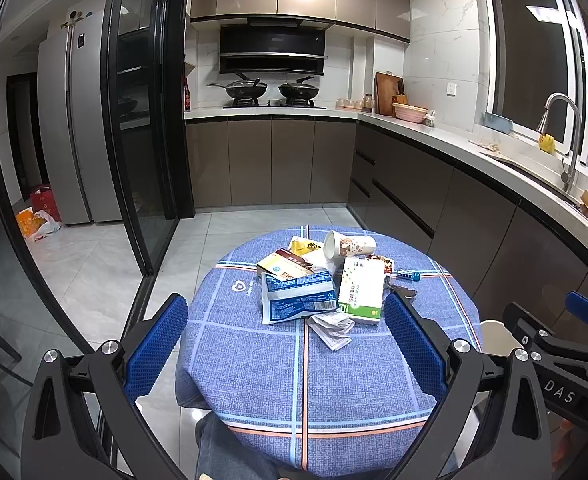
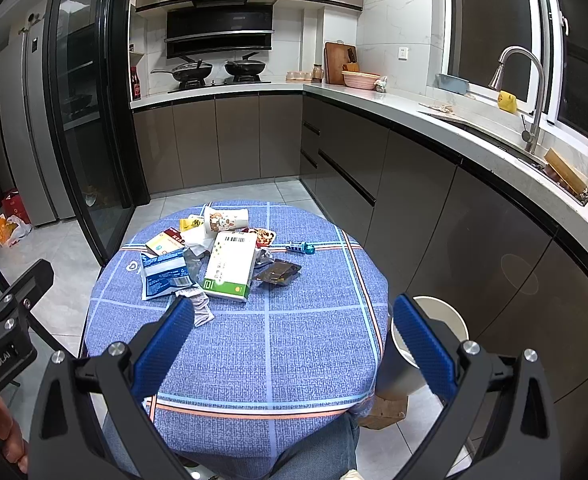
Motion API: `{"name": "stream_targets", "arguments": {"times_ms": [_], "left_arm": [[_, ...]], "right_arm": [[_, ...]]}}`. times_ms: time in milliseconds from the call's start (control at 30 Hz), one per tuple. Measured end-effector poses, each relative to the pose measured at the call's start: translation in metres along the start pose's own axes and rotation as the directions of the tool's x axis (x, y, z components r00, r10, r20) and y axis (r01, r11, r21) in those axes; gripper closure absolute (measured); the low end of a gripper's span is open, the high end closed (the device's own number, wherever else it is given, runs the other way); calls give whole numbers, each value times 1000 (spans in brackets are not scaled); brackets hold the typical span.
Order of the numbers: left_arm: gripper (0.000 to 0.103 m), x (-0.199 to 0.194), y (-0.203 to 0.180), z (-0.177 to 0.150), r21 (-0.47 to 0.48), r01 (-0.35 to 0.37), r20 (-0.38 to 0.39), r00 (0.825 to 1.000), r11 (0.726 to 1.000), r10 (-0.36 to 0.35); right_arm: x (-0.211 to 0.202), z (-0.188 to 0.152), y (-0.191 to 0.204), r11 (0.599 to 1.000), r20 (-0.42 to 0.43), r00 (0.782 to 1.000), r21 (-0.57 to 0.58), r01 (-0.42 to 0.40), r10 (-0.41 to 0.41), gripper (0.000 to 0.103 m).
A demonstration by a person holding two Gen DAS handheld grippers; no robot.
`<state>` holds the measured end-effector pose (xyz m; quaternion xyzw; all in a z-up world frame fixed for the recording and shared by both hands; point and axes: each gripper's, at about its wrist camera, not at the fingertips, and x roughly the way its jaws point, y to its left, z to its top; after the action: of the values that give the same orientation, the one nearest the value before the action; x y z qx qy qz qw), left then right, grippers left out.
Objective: Collect trash
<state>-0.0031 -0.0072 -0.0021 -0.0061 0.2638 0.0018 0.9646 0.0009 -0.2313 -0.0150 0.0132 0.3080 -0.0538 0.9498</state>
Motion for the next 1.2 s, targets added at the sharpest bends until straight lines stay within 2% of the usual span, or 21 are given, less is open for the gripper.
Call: {"name": "stream_targets", "arguments": {"times_ms": [1200], "left_arm": [[8, -7, -1, 10, -1, 18, 12, 1000, 1000, -18]], "right_arm": [[-8, 2, -6, 1000, 17, 1000, 15, -1, 1, 3]]}}
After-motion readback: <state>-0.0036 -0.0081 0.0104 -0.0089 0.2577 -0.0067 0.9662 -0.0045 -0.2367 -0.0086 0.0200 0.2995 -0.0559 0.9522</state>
